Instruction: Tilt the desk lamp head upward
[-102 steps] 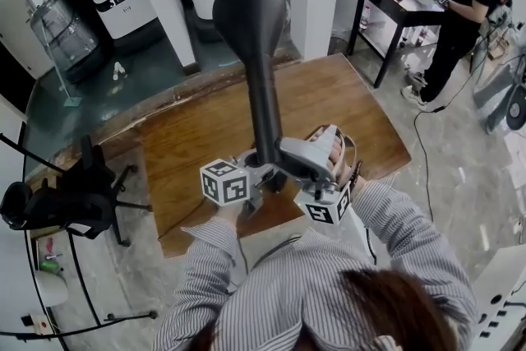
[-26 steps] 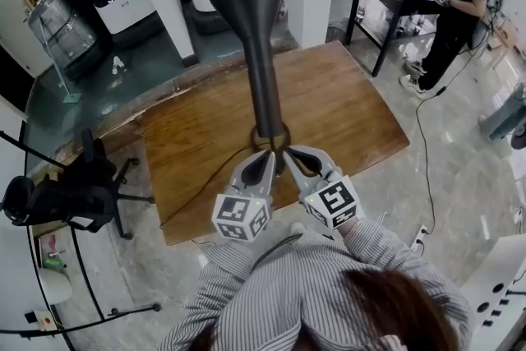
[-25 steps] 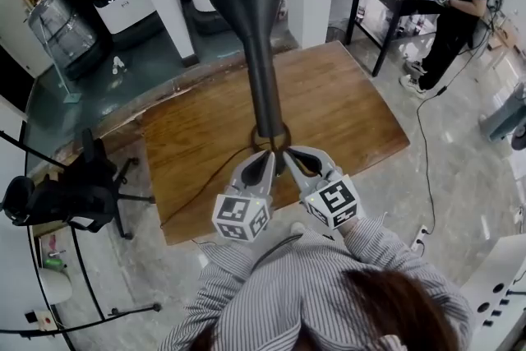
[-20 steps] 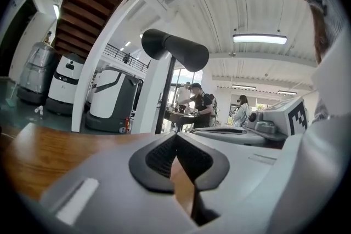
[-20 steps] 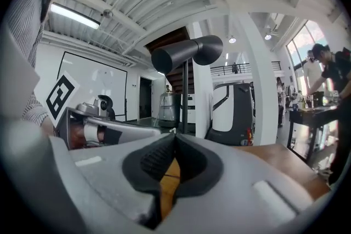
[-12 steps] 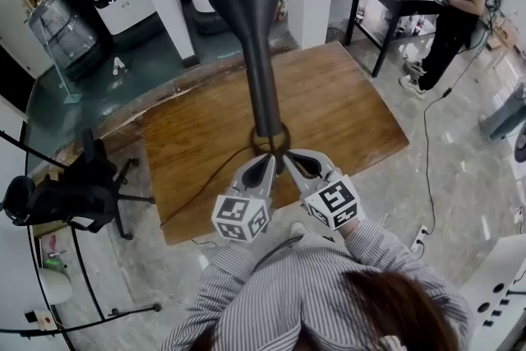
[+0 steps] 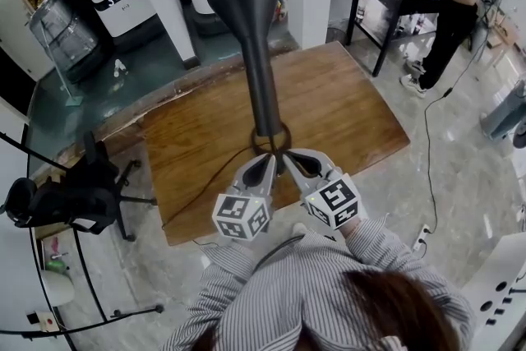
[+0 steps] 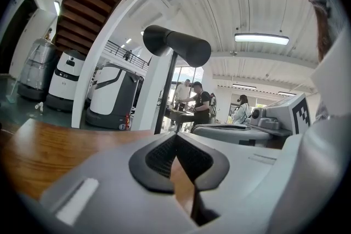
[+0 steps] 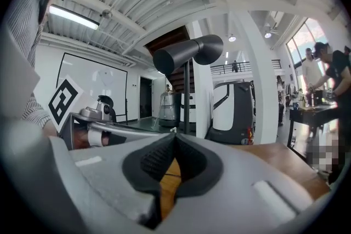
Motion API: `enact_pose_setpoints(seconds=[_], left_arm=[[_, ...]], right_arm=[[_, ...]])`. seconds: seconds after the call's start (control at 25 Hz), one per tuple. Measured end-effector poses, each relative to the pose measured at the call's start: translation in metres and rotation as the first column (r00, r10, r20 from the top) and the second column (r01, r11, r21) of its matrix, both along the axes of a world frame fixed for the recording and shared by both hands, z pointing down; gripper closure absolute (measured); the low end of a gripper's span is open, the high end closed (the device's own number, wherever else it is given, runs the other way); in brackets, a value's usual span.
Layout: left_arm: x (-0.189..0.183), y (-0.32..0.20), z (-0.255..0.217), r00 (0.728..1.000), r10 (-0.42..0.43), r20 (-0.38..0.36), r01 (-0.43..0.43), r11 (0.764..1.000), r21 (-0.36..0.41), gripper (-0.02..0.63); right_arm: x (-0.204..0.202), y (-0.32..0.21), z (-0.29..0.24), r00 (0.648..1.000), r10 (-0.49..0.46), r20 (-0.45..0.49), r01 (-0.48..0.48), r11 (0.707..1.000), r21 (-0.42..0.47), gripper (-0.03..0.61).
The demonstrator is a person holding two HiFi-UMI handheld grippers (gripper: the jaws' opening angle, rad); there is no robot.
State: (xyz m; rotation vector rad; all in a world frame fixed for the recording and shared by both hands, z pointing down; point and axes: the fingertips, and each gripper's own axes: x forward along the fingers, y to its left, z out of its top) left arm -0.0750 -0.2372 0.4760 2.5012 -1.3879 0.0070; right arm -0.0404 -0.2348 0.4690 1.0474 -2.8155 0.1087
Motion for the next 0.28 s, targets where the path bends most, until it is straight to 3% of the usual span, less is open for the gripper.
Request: enact_pose_setpoints(seconds=[0.28], left_arm=[[0.0017,-0.0005,-0.0001,1.000,0.003,0.005,-0.003,1.000,-0.002,0.609]], right_arm=[[0.0047,-0.0008,-0.0004,1.000,0.008,0.000,-0.008,1.000,-0.005,0.577]])
